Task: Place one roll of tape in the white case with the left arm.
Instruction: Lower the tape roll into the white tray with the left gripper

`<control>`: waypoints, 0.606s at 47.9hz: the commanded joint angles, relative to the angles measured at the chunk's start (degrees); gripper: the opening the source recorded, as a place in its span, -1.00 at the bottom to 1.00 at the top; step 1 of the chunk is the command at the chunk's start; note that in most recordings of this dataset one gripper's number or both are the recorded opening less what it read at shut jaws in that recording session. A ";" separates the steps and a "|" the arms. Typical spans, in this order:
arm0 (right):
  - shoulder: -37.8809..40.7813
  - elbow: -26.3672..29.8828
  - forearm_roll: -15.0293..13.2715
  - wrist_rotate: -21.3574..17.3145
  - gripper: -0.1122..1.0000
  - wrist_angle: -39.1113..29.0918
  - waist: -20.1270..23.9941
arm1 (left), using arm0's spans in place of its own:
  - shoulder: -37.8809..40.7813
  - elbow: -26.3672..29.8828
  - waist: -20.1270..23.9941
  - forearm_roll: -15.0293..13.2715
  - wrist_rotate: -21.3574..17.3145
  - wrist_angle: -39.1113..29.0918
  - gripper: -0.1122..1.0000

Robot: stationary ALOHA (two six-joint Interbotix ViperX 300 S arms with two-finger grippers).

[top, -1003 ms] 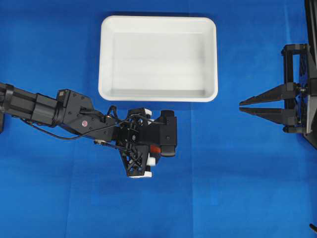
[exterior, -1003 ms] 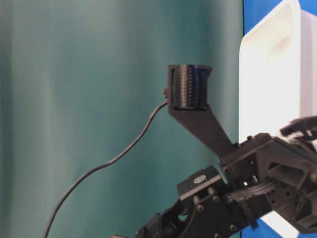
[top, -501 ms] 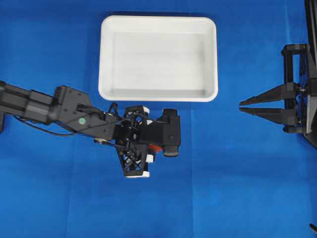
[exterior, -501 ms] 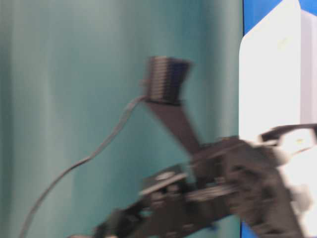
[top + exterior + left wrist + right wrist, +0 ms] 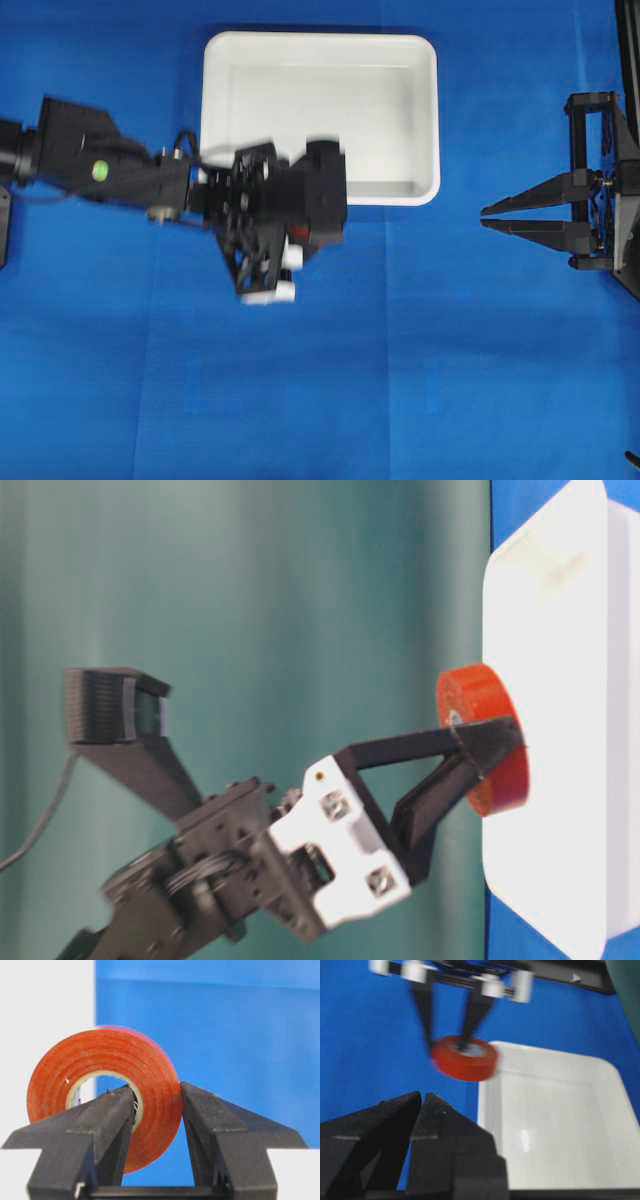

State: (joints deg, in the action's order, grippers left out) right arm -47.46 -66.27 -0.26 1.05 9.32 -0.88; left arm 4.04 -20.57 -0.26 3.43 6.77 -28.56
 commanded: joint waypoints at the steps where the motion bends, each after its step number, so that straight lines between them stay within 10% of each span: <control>1: 0.35 0.62 0.09 -0.09 -0.99 0.35 -0.09 | -1.58 0.53 2.90 0.26 -1.23 0.79 -0.32; 29: 0.88 0.44 0.09 -0.09 -0.99 0.26 -0.09 | 11.16 -0.18 15.21 0.00 -4.22 9.76 -0.32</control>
State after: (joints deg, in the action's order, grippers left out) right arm -46.76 -66.45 -0.26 1.05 9.40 -0.88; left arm 15.38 -21.71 14.41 3.52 2.46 -19.60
